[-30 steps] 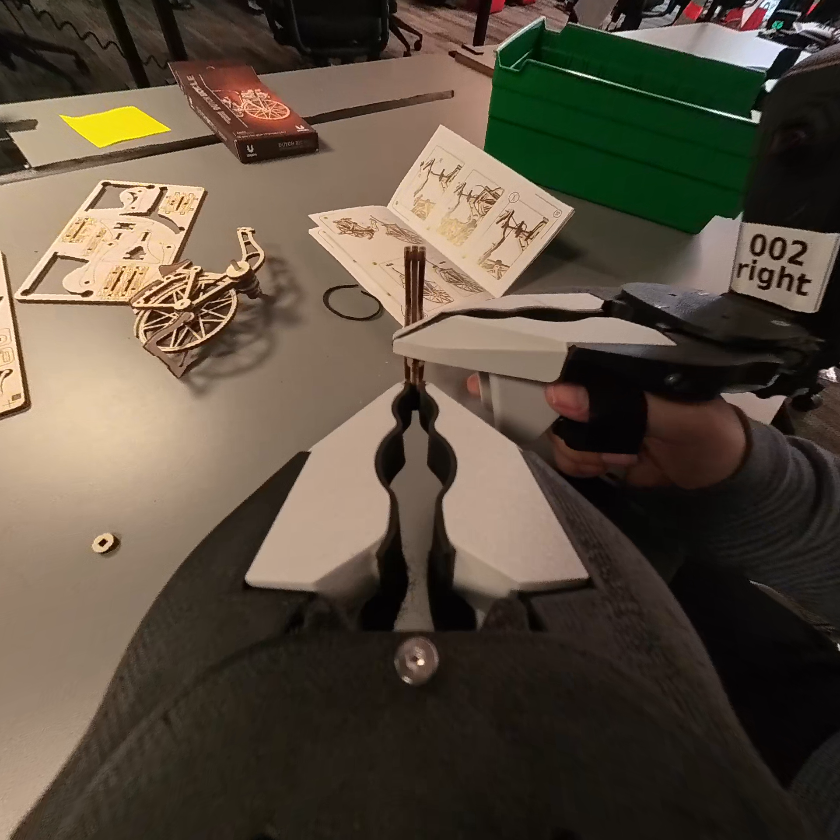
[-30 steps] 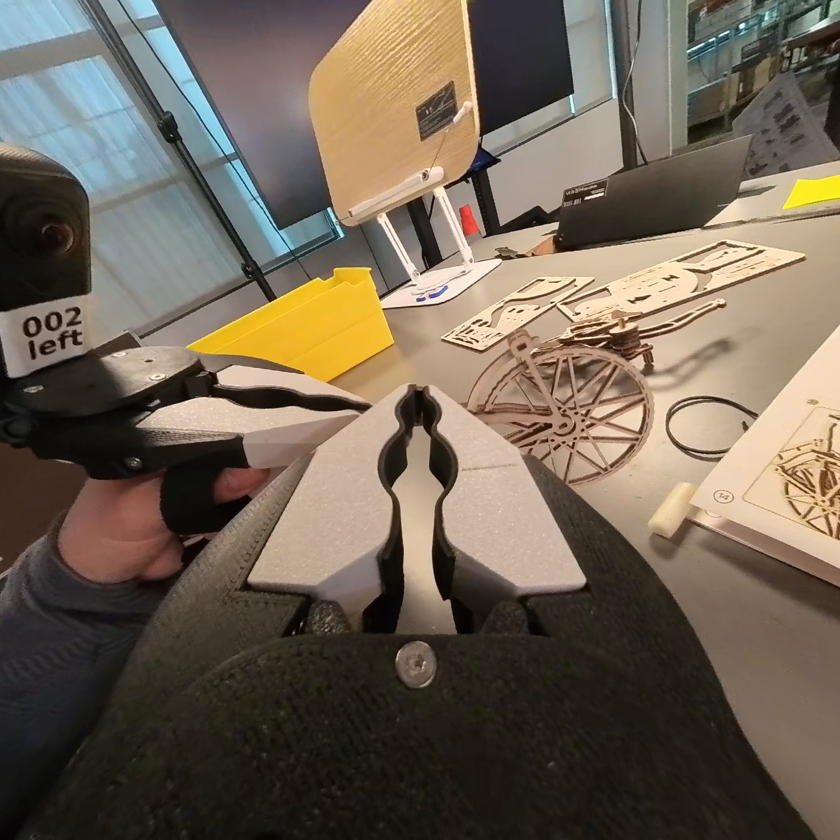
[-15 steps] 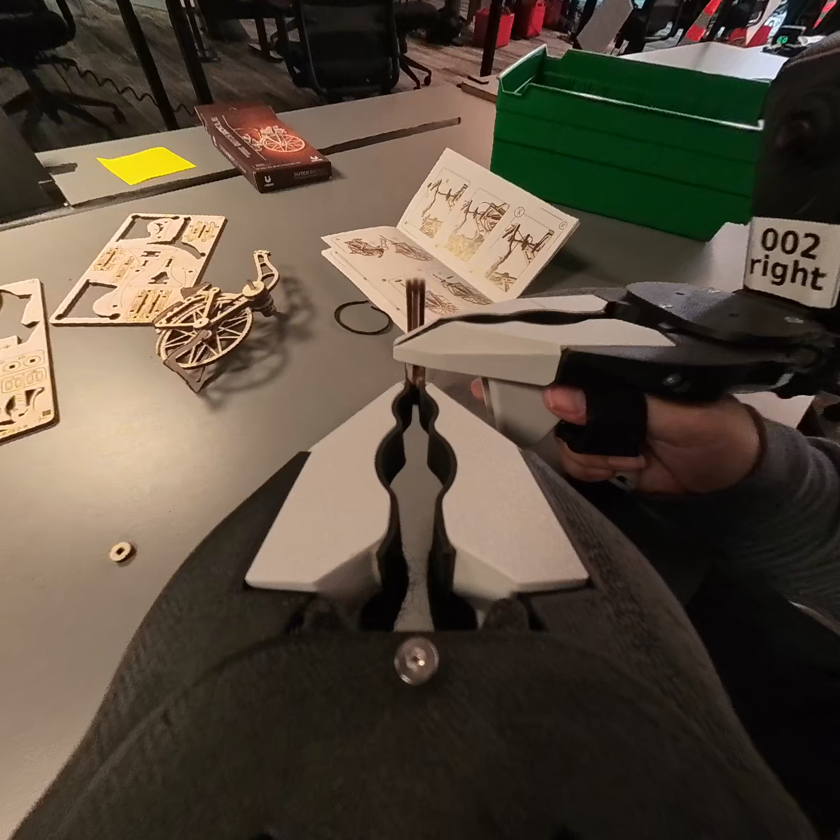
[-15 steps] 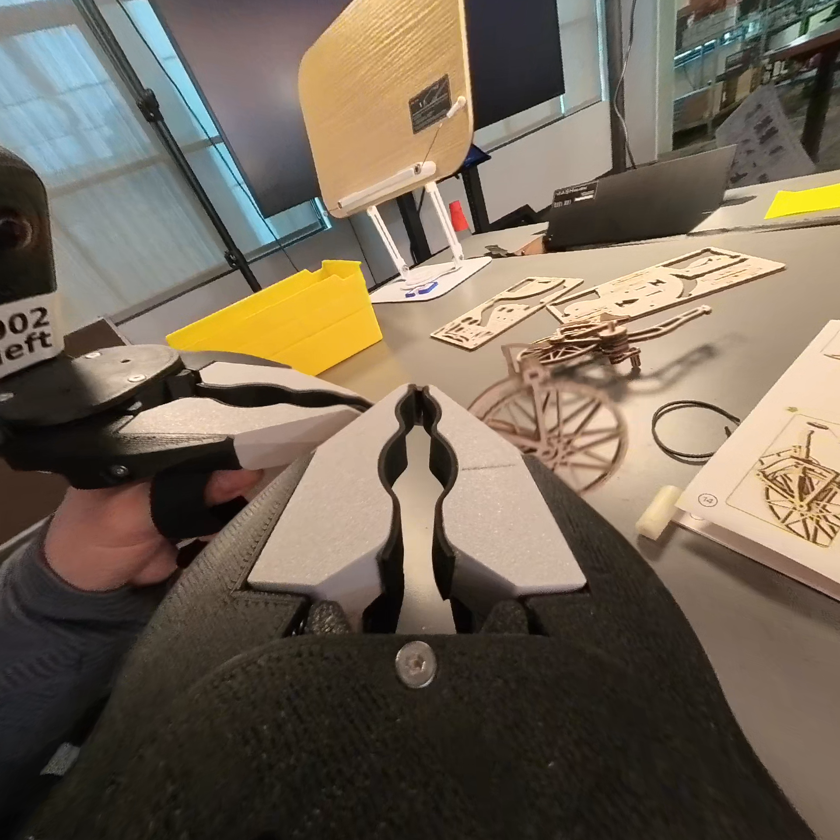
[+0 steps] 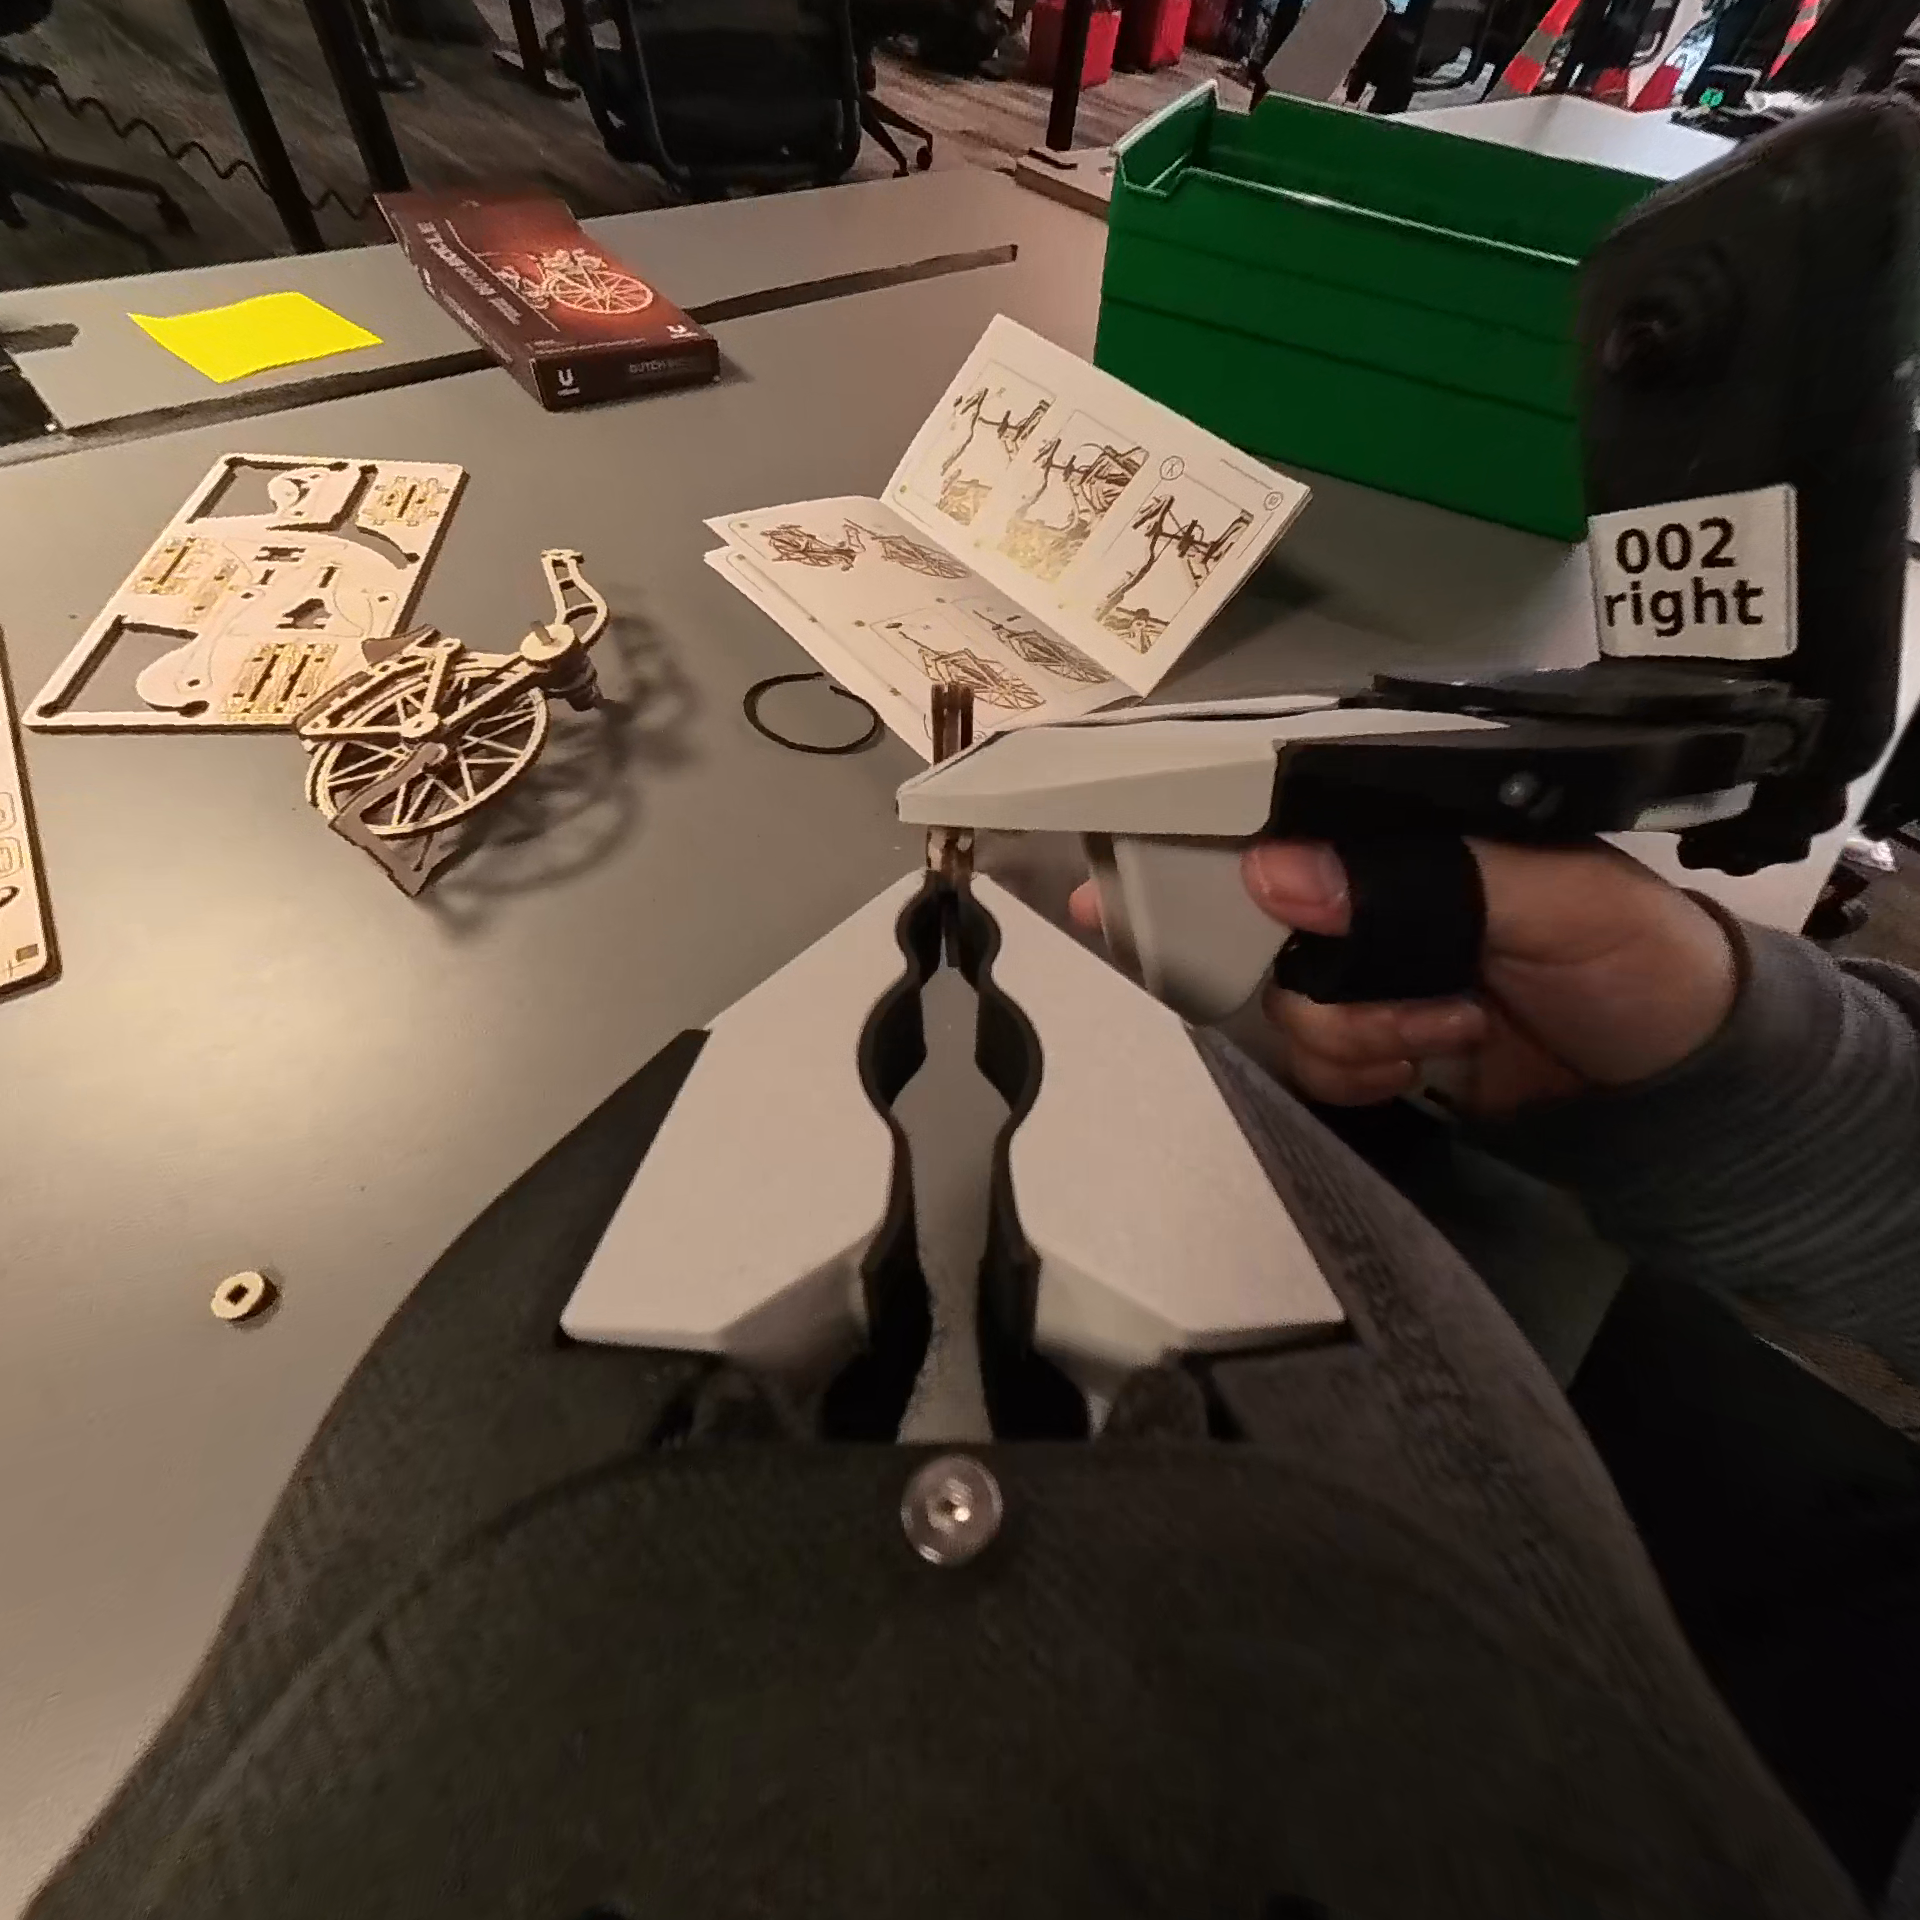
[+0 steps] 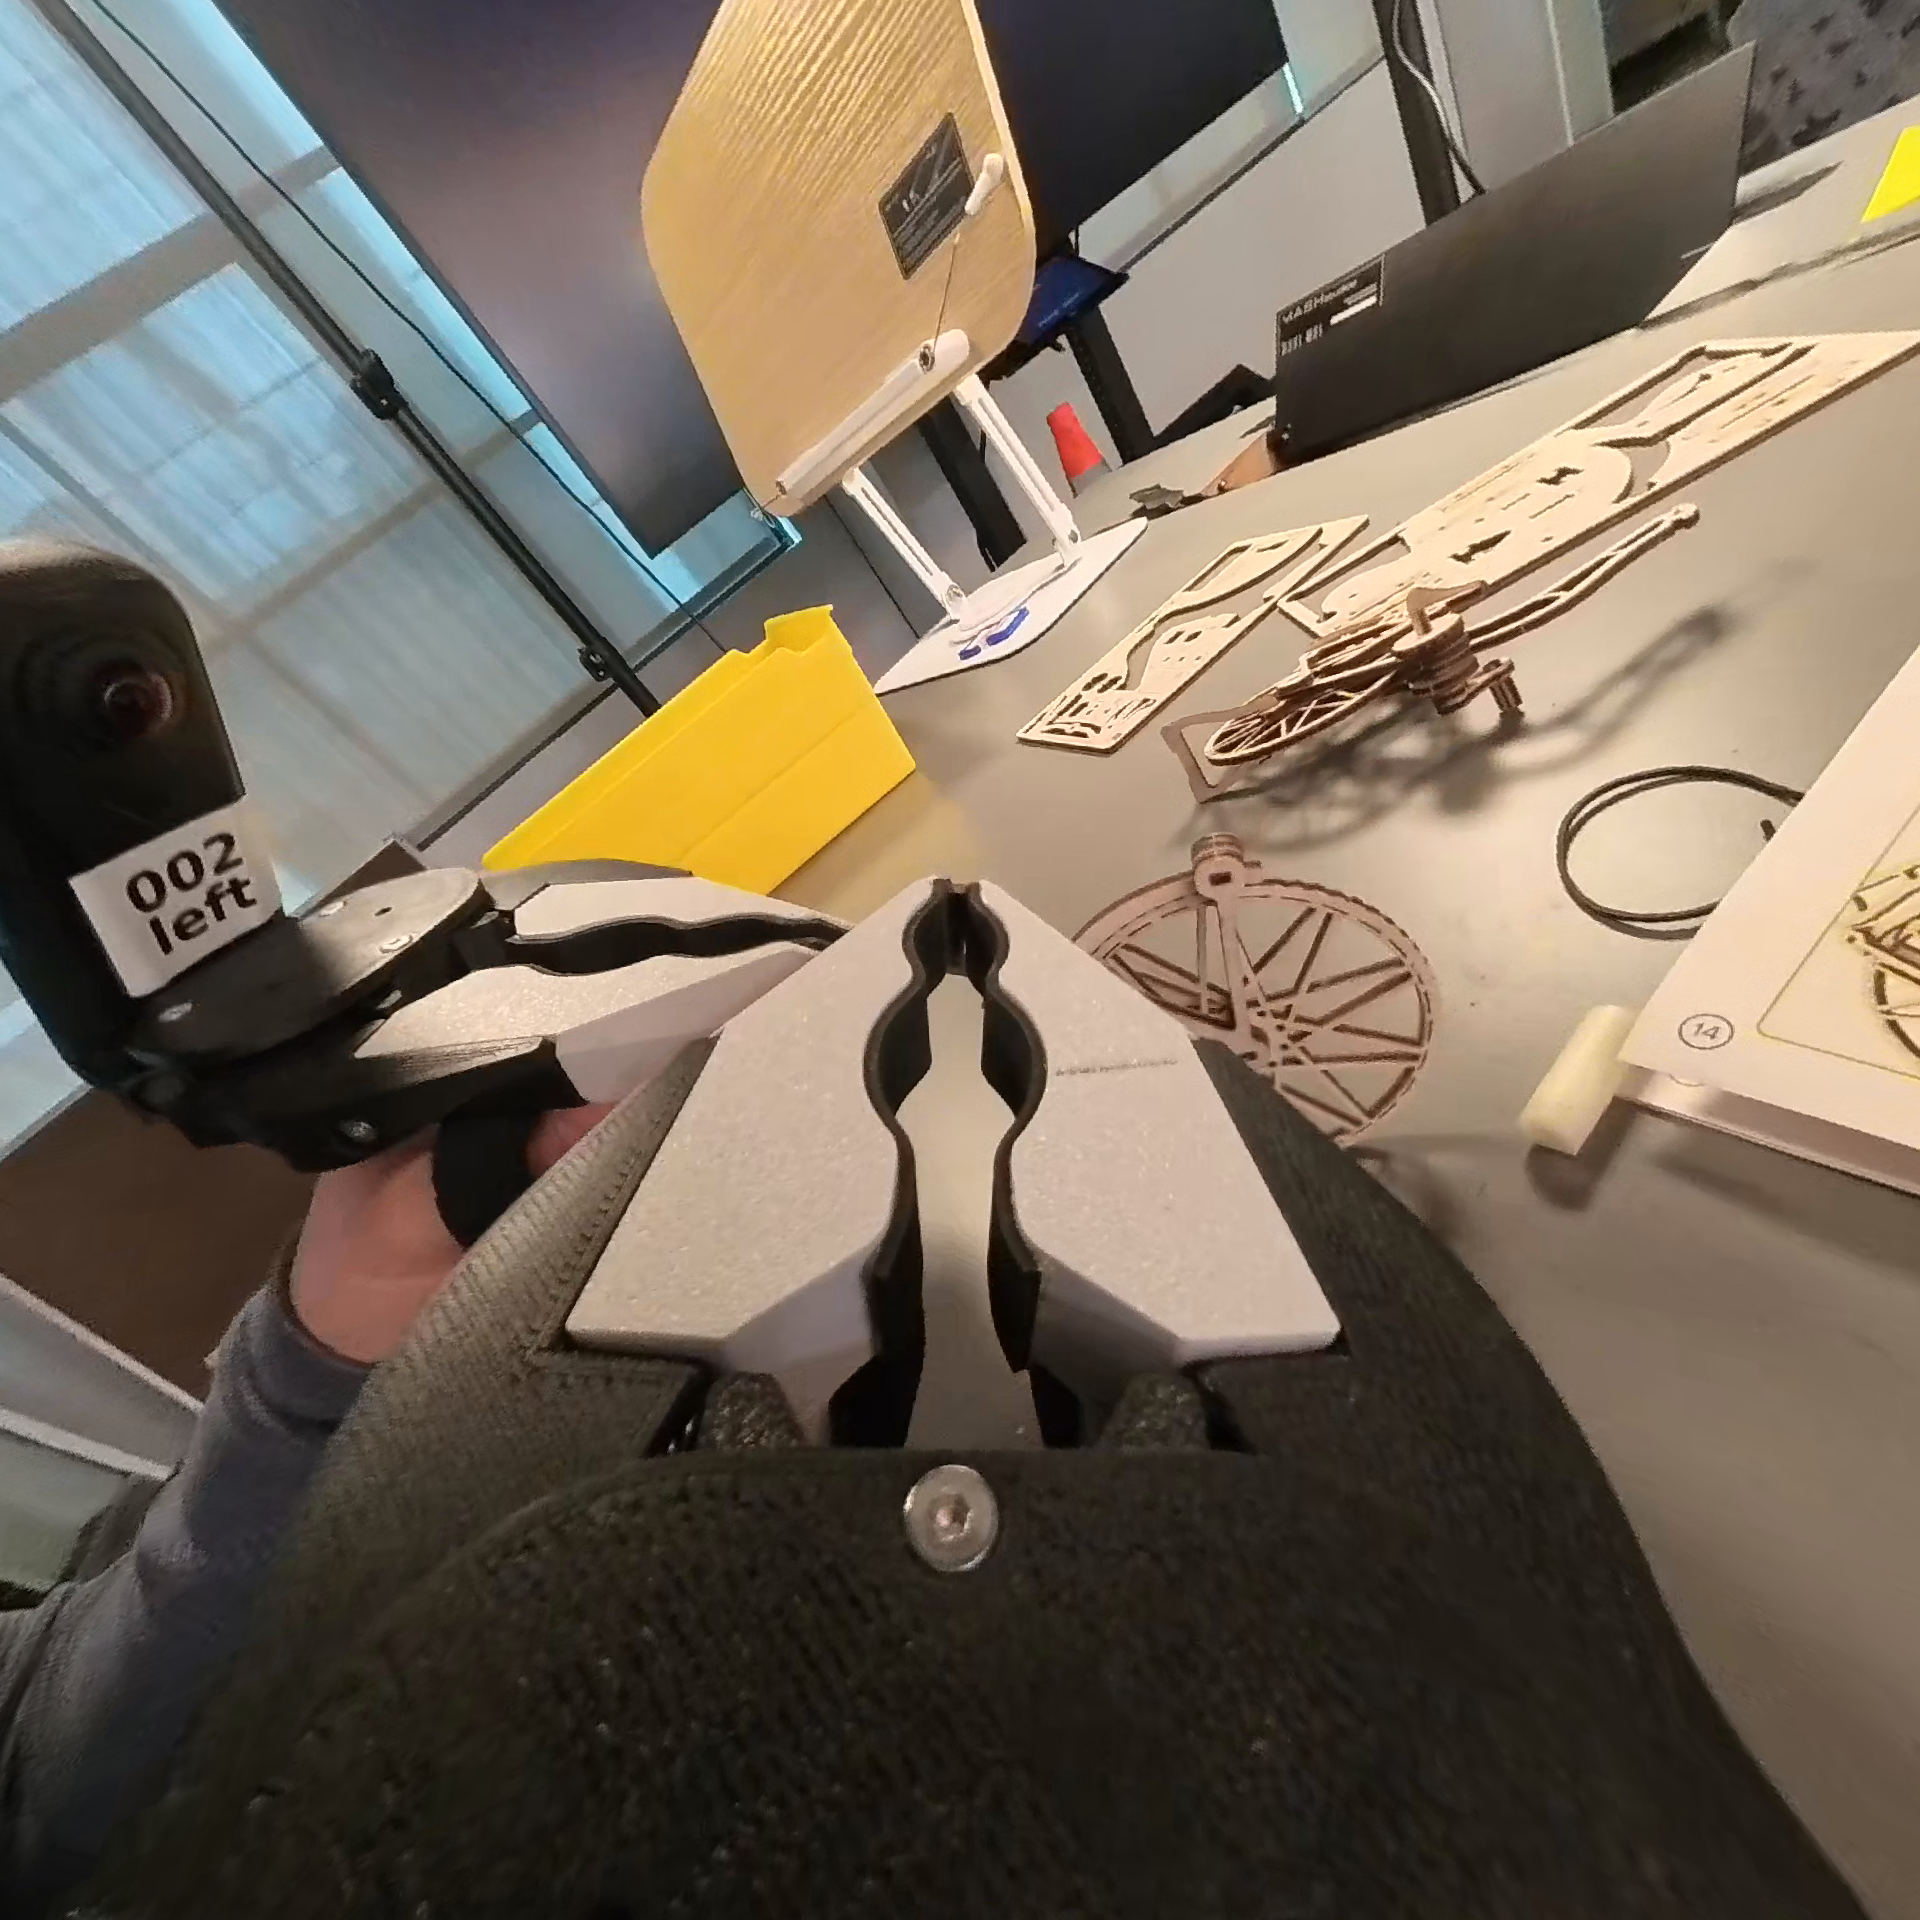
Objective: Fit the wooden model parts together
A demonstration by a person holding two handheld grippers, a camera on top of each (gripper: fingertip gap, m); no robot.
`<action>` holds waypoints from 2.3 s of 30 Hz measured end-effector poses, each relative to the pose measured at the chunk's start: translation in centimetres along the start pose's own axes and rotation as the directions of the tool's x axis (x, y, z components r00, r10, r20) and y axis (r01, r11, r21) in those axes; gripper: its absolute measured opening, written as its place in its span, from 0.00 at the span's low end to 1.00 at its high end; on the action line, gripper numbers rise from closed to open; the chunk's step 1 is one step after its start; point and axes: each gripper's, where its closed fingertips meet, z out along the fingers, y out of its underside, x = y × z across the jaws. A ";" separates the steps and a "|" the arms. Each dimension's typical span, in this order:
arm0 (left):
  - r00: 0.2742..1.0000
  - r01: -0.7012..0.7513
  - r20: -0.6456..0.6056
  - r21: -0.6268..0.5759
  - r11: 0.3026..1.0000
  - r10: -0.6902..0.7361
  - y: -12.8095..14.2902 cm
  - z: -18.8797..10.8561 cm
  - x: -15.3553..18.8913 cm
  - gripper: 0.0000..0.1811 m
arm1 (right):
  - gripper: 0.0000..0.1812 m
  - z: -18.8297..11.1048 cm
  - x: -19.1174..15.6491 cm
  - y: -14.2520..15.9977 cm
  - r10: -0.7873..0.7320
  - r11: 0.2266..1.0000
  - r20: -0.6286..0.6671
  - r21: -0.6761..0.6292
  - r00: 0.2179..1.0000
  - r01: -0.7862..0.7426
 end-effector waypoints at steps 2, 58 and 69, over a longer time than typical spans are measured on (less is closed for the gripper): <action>1.000 -0.005 0.000 0.005 1.000 0.005 0.1 0.0 0.0 0.00 | 0.00 0.0 0.1 0.1 0.009 1.000 0.000 -0.005 1.000 -0.009; 0.588 -0.807 -0.068 0.027 0.590 0.806 5.1 2.4 6.9 0.02 | 0.00 -9.8 5.5 -11.0 -0.351 0.705 -0.528 0.395 0.774 0.589; 0.760 -0.650 -0.001 -0.003 0.760 0.650 3.2 2.3 5.2 0.00 | 0.00 -9.4 3.2 -10.5 -0.441 0.701 -0.507 0.320 0.740 0.637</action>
